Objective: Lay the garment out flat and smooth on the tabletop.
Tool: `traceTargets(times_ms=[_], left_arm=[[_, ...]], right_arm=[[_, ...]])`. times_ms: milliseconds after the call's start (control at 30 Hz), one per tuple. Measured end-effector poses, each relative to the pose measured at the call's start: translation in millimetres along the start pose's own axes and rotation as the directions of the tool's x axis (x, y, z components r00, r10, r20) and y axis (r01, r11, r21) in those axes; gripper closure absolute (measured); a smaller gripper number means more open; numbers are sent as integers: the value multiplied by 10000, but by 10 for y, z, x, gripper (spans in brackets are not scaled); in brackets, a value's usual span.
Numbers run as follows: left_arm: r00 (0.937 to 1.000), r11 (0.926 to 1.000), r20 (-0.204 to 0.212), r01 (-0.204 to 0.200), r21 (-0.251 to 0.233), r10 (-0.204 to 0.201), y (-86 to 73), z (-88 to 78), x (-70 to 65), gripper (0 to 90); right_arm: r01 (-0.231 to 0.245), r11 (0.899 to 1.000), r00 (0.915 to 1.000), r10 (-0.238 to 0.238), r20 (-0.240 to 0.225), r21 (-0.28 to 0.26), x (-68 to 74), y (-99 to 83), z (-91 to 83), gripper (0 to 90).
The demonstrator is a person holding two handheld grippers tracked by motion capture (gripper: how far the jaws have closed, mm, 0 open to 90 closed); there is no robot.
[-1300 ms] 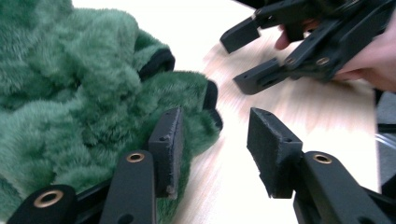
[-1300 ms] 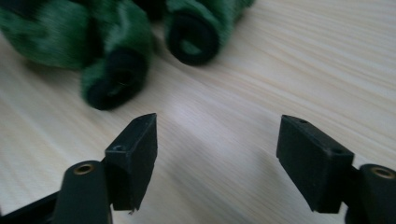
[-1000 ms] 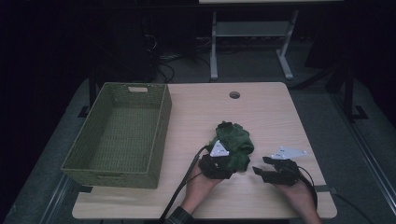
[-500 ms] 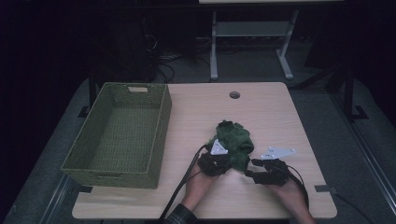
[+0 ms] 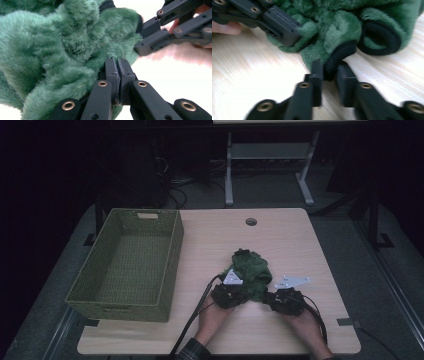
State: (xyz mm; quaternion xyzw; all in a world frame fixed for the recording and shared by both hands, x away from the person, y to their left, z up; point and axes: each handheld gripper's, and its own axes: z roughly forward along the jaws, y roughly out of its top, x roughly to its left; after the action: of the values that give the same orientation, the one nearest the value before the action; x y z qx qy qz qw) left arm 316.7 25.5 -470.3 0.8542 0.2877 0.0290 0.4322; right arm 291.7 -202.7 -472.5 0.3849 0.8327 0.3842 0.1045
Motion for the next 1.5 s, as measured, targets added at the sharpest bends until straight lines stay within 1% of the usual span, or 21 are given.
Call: traceTargets(times_ms=[100,133,167,200,267,300,333,533,633,700,733,800,867,933,1000,1033,1133,1200,1367,1433,1500], left_arm=[[9999,9999,107,-2,-147,4,18,-65,5,884],[9999,9997,149,45,-256,-41,28,-101,1,883],[9998,9995,192,3,-303,3,40,-145,2,884],[9998,9995,198,-10,-330,16,48,-173,3,884],[9998,9990,214,70,-452,-60,63,-232,7,883],[9997,9986,208,123,-507,-113,71,-276,16,883],[9997,9988,221,120,-484,-110,78,-314,29,883],[9999,9980,125,49,-623,-41,107,-573,99,884],[10000,9963,39,-4,-857,8,93,-704,158,884],[10000,9959,-1,-5,-900,5,69,-773,192,885],[10000,9957,-14,-37,-929,36,54,-801,213,885],[10000,9946,3,62,-1036,-62,19,-846,249,885],[9999,9937,-37,110,-1113,-114,-21,-870,274,885],[9997,9928,45,236,-1176,-233,-61,-881,294,885],[9997,9933,68,246,-1133,-240,-82,-888,302,886],[9995,9923,87,323,-1193,-315,-89,-892,299,886],[9994,9922,69,349,-1197,-343,-105,-926,303,886],[9991,9919,90,429,-1193,-421,-128,-940,308,886],[9977,9943,97,670,-828,-664,-258,-915,314,887],[9973,9957,33,738,-566,-737,-321,-876,329,886],[9971,9968,-147,748,-293,-753,-365,-844,350,881]], right_arm=[[-27,10000,10000,28,30,-70,-20,8,-37,807],[-52,9999,10000,53,40,-94,-24,11,-49,809],[-128,9998,9999,129,73,-130,-28,14,-70,808],[-96,9997,9999,98,89,-217,-40,13,-87,809],[-18,9999,9998,21,191,-157,-54,18,-112,809],[95,9998,9996,-91,271,-158,-65,18,-124,809],[-40,9997,9997,46,234,-224,-65,23,-145,810],[350,9989,9977,-332,591,-299,-100,26,-251,815],[437,9984,9962,-409,775,-353,-119,27,-322,817],[480,9982,9958,-451,797,-348,-141,25,-359,817],[417,9984,9958,-385,826,-380,-144,22,-372,818],[405,9983,9956,-367,867,-423,-163,14,-390,818],[357,9984,9955,-317,890,-433,-174,6,-410,818],[318,9985,9958,-279,872,-440,-186,-7,-432,818],[243,9987,9959,-202,879,-451,-192,-27,-460,818],[276,9986,9956,-235,912,-447,-200,-41,-478,818],[215,9988,9947,-169,1010,-446,-213,-90,-553,819],[118,9988,9936,-63,1130,-477,-227,-130,-608,820],[-209,9988,9926,260,1184,-435,-292,-247,-717,822],[-308,9988,9928,349,1147,-369,-295,-290,-731,822],[-344,9991,9934,367,1085,-230,-289,-322,-719,822]])
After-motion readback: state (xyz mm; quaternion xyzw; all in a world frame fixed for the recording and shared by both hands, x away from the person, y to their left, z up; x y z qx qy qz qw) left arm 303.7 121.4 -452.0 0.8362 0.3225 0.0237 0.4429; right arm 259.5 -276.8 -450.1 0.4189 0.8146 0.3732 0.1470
